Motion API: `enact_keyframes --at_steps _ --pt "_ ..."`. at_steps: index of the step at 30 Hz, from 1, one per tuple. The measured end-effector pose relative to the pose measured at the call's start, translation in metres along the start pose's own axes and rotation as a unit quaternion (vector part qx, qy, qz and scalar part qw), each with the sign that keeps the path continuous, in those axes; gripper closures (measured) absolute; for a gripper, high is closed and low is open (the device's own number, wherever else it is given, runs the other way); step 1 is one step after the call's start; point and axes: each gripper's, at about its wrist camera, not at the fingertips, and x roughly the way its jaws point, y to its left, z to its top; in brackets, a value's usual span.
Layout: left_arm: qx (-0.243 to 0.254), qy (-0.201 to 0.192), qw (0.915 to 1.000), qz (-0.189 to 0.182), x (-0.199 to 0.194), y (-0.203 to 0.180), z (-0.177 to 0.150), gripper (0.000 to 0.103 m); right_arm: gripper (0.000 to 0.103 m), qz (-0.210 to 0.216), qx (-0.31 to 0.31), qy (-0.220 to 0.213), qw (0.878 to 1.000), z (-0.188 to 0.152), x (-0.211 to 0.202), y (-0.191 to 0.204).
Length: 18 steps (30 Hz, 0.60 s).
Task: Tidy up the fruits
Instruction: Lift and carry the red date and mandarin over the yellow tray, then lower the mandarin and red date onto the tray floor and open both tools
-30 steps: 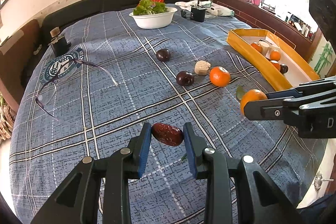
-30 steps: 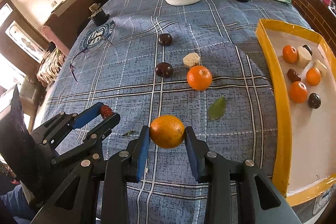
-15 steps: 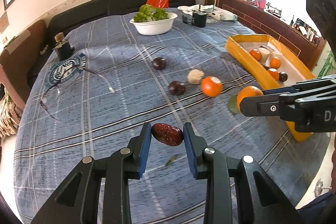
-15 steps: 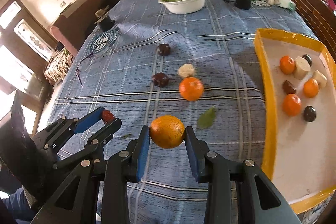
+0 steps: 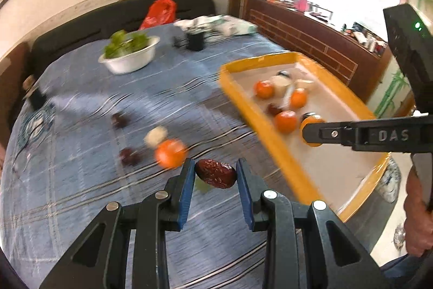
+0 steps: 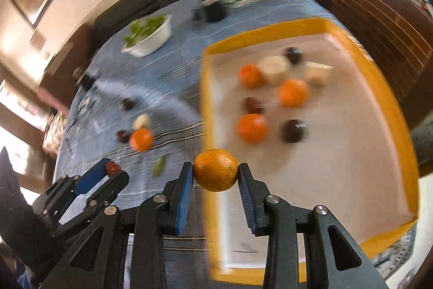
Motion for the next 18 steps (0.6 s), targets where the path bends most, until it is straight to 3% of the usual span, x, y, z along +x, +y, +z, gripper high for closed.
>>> enact_keyframes --at_steps 10,18 --pt "0.07 0.028 0.9943 -0.075 0.042 -0.093 0.024 0.073 0.066 -0.034 0.065 0.008 0.997 0.006 -0.007 -0.079" --pt "0.083 0.063 0.9911 -0.083 0.074 -0.119 0.02 0.073 0.066 -0.033 0.069 0.023 0.997 0.012 0.003 -0.099"
